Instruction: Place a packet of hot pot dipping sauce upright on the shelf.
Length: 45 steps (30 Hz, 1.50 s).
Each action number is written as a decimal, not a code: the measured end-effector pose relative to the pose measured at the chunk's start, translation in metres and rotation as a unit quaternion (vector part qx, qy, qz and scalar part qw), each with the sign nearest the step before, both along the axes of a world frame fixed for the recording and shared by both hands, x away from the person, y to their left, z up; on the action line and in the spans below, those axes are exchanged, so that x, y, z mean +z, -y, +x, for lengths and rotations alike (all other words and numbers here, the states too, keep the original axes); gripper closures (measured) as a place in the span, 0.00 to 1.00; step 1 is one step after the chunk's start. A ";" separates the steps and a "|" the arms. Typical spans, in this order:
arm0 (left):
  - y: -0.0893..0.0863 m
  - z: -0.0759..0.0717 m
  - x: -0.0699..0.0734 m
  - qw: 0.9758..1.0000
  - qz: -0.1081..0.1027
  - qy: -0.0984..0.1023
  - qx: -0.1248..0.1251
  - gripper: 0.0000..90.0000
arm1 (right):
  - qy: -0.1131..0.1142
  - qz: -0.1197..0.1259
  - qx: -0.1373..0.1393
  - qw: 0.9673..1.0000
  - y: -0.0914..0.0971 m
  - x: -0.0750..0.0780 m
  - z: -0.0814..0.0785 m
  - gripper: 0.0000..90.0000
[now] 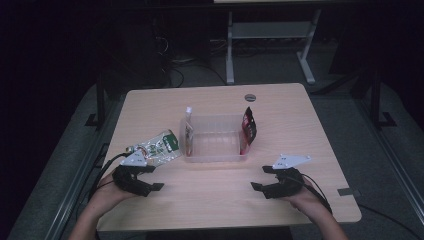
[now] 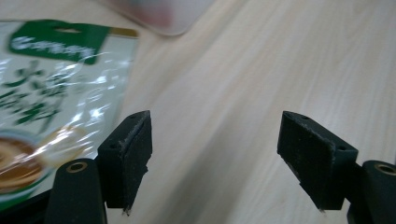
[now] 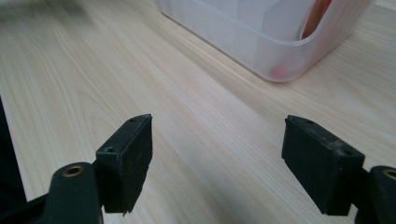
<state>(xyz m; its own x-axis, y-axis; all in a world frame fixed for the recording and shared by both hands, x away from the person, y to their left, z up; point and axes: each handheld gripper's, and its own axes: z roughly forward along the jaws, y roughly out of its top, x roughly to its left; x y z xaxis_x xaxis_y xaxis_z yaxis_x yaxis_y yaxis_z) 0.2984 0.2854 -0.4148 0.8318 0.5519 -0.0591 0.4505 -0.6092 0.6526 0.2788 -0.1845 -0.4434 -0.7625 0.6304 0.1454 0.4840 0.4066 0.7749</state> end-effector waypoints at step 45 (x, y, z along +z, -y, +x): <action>-0.086 0.109 -0.023 0.982 0.044 -0.003 0.185 1.00 | -0.014 0.014 -0.008 1.000 0.004 -0.002 0.005 0.28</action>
<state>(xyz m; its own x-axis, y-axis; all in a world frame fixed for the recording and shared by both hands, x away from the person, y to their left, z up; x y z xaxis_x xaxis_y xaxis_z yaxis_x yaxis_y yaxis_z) 0.4078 0.3711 -0.4374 0.5732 0.8194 -0.0021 0.6550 -0.4567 0.6020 0.2838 -0.1883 -0.4458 -0.7473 0.6383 0.1848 0.5122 0.3763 0.7720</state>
